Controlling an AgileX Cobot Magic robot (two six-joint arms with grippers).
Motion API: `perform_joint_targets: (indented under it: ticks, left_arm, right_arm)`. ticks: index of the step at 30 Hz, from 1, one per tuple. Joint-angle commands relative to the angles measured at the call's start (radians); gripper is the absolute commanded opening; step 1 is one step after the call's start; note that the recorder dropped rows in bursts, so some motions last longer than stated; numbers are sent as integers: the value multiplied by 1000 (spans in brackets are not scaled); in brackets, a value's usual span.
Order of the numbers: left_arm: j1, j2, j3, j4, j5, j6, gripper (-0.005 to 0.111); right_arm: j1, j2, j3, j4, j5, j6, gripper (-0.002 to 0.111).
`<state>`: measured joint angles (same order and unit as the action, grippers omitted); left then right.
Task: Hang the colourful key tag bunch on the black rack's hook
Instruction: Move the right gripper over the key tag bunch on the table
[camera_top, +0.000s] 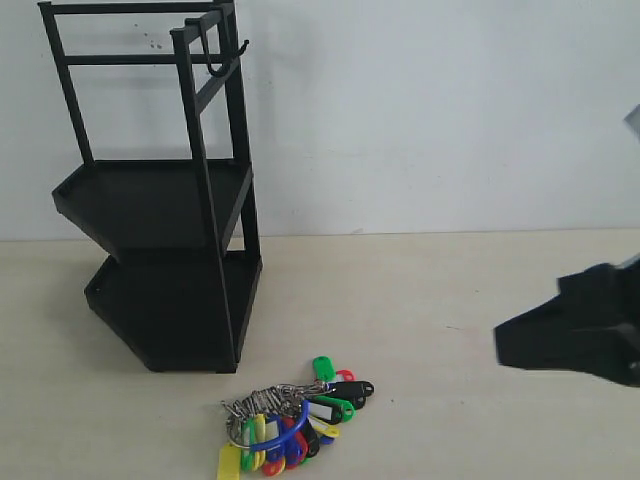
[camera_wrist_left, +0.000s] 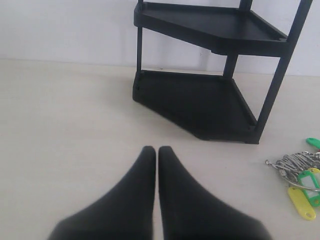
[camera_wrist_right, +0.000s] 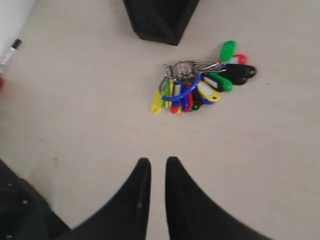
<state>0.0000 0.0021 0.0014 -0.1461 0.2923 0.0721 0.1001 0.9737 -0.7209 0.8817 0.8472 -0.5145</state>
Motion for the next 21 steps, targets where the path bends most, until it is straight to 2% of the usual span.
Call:
perform_joint_targets:
  ticks: [1, 3, 6, 12, 17, 21]
  left_arm:
    - [-1, -2, -1, 5, -8, 3, 4]
    - [-1, -2, -1, 5, -8, 3, 4]
    - [-1, -2, -1, 5, -8, 3, 4]
    - [-1, -2, -1, 5, -8, 3, 4]
    - [-1, -2, -1, 5, -8, 3, 4]
    - [-1, -2, -1, 5, -8, 3, 4]
  right_arm:
    - [66, 114, 77, 305, -131, -218, 31]
    - [129, 159, 101, 380, -206, -252, 34]
    - [235, 242, 111, 419, -326, -252, 34]
    - [449, 421, 90, 612, -624, -287, 34]
    - [521, 571, 11, 714, -660, -287, 34]
    - [531, 681, -55, 736, -653, -284, 34]
